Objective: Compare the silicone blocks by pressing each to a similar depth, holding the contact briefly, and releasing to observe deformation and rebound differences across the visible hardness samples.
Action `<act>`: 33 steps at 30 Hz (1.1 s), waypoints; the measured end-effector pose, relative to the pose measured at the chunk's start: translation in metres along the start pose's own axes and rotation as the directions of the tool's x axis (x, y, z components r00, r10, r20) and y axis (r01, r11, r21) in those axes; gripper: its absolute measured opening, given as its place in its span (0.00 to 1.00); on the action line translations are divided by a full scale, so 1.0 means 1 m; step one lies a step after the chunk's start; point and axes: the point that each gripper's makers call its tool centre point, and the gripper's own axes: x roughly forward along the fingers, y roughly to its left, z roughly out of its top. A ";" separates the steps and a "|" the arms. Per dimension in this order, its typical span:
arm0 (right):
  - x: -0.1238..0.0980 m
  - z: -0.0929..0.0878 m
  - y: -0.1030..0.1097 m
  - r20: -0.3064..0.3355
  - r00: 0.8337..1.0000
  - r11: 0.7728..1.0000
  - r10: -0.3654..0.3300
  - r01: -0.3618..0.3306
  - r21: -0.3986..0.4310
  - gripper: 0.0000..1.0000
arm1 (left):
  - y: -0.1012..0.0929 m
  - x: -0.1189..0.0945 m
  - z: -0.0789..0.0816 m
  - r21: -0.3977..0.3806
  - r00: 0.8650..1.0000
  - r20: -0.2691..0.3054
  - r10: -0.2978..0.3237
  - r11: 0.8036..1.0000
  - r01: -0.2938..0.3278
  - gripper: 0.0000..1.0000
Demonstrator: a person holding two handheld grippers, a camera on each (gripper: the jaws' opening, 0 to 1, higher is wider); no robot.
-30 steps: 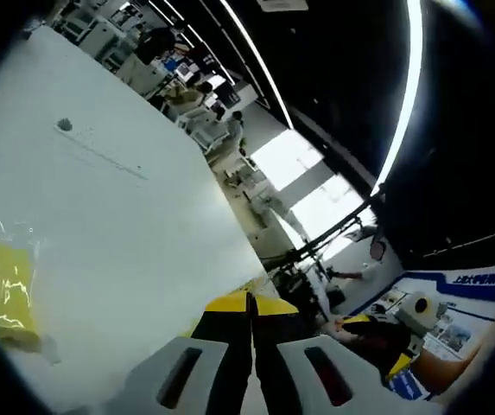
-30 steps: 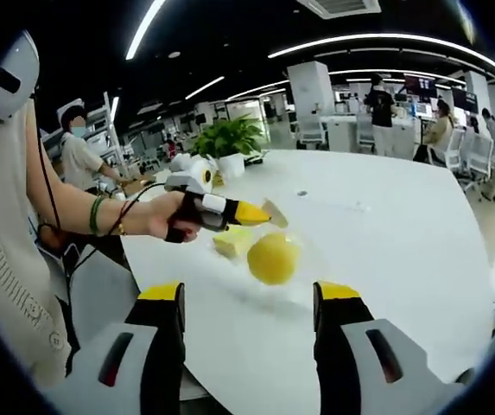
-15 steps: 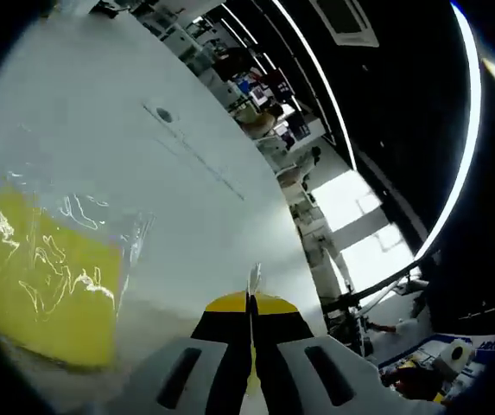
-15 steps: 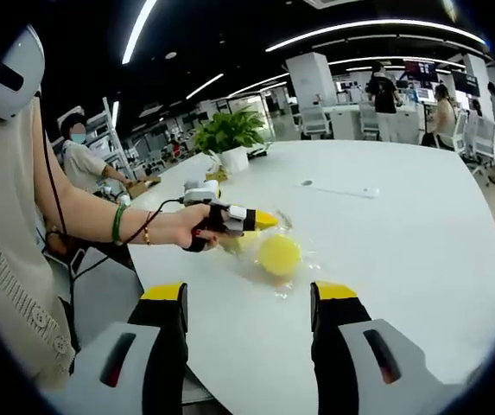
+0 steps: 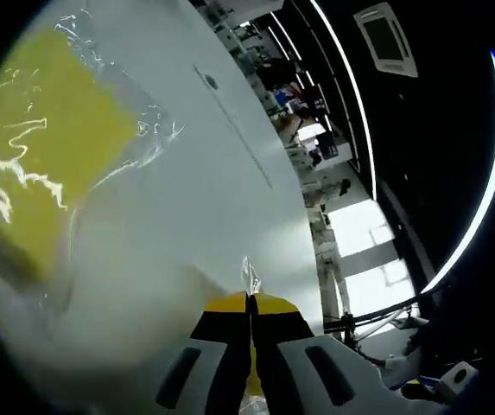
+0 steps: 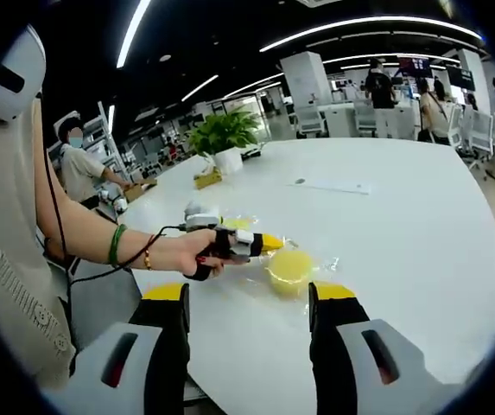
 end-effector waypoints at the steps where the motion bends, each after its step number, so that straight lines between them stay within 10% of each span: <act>1: 0.000 0.000 0.000 0.002 1.000 1.000 -0.001 0.001 0.001 0.50 | 0.000 -0.001 0.001 -0.003 1.000 0.004 -0.005 1.000 0.005 0.00; 7: -0.002 -0.001 0.000 0.005 1.000 1.000 -0.003 0.003 0.003 0.50 | 0.000 0.000 0.003 0.125 1.000 -0.008 0.004 0.992 -0.003 0.01; 19: -0.002 0.004 0.019 0.009 1.000 1.000 0.014 -0.014 -0.015 0.54 | -0.024 -0.019 0.025 0.340 1.000 0.024 -0.003 0.940 -0.005 0.39; 33: -0.012 0.021 0.058 0.092 0.996 0.998 -0.016 0.021 -0.053 0.60 | -0.068 -0.103 0.044 0.408 0.989 0.087 -0.120 0.910 0.075 0.50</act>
